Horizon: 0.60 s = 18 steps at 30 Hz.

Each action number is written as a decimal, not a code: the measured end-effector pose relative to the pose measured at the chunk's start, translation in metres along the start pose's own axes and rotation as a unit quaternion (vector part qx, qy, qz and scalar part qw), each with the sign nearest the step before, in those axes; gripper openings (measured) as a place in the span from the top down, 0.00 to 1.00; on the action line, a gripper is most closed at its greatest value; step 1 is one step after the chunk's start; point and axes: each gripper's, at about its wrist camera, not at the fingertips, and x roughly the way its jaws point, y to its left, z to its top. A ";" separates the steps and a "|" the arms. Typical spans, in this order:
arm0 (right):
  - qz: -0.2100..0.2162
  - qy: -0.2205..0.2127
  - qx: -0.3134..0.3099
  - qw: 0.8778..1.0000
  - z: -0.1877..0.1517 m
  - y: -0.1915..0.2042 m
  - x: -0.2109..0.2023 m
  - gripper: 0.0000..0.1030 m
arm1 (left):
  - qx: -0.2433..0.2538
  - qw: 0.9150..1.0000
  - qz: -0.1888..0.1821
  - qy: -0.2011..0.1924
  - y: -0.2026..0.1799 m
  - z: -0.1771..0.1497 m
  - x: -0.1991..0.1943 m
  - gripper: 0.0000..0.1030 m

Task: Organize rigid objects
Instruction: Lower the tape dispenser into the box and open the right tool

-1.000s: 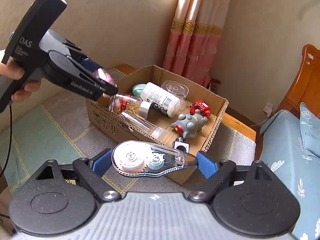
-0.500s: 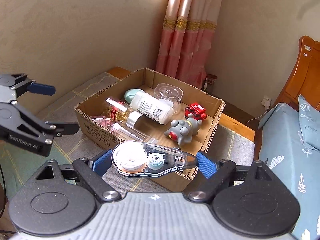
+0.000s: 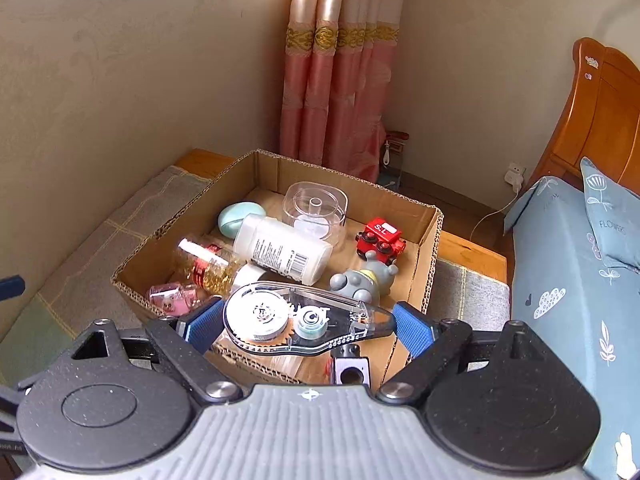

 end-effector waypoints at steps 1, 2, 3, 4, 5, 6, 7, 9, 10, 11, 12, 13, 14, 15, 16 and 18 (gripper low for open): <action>0.001 0.000 0.006 1.000 0.004 0.001 0.004 0.10 | 0.000 1.000 0.002 -0.002 0.001 0.000 -0.001 0.01; -0.002 0.000 0.012 1.000 0.007 0.001 0.008 0.10 | 0.000 1.000 0.006 -0.002 0.003 0.000 -0.002 0.01; -0.006 0.001 0.017 1.000 0.010 0.002 0.013 0.10 | -0.001 1.000 0.009 -0.003 0.004 -0.001 -0.004 0.01; -0.009 0.005 0.024 1.000 0.012 0.002 0.018 0.10 | -0.002 1.000 0.011 -0.003 0.005 -0.001 -0.005 0.01; -0.011 0.009 0.031 0.999 0.013 0.002 0.022 0.10 | -0.004 1.000 0.013 -0.005 0.007 -0.001 -0.006 0.01; -0.012 0.014 0.035 0.999 0.013 0.002 0.026 0.10 | -0.005 1.000 0.016 -0.006 0.008 -0.002 -0.008 0.01; -0.013 0.019 0.038 0.999 0.014 0.002 0.031 0.10 | -0.006 1.000 0.018 -0.006 0.008 -0.001 -0.009 0.01; -0.013 0.022 0.048 0.999 0.012 0.001 0.036 0.09 | -0.008 1.000 0.021 -0.009 0.010 -0.001 -0.011 0.01; -0.012 0.024 0.051 0.998 0.011 0.000 0.037 0.06 | -0.012 1.000 0.024 -0.012 0.012 -0.001 -0.012 0.01; -0.013 0.024 0.055 0.998 0.010 -0.001 0.037 0.03 | -0.018 0.999 0.025 -0.014 0.013 0.000 -0.013 0.01; -0.013 0.023 0.057 0.998 0.009 -0.002 0.036 0.01 | -0.023 0.999 0.024 -0.014 0.015 0.000 -0.014 0.01; -0.010 0.022 0.059 0.998 0.008 -0.003 0.035 0.00 | -0.028 0.999 0.022 -0.015 0.016 0.001 -0.014 0.01; -0.007 0.023 0.060 0.998 0.007 -0.004 0.033 0.00 | -0.033 0.999 0.020 -0.017 0.018 0.001 -0.015 0.01; -0.007 0.023 0.063 0.998 0.007 -0.005 0.031 0.00 | -0.037 0.999 0.018 -0.019 0.018 0.002 -0.016 0.01; -0.009 0.022 0.063 0.998 0.006 -0.006 0.029 0.00 | -0.038 0.999 0.017 -0.021 0.019 0.002 -0.016 0.01; -0.014 0.017 0.062 0.998 0.005 -0.007 0.023 0.00 | -0.038 0.999 0.016 -0.022 0.018 0.003 -0.017 0.01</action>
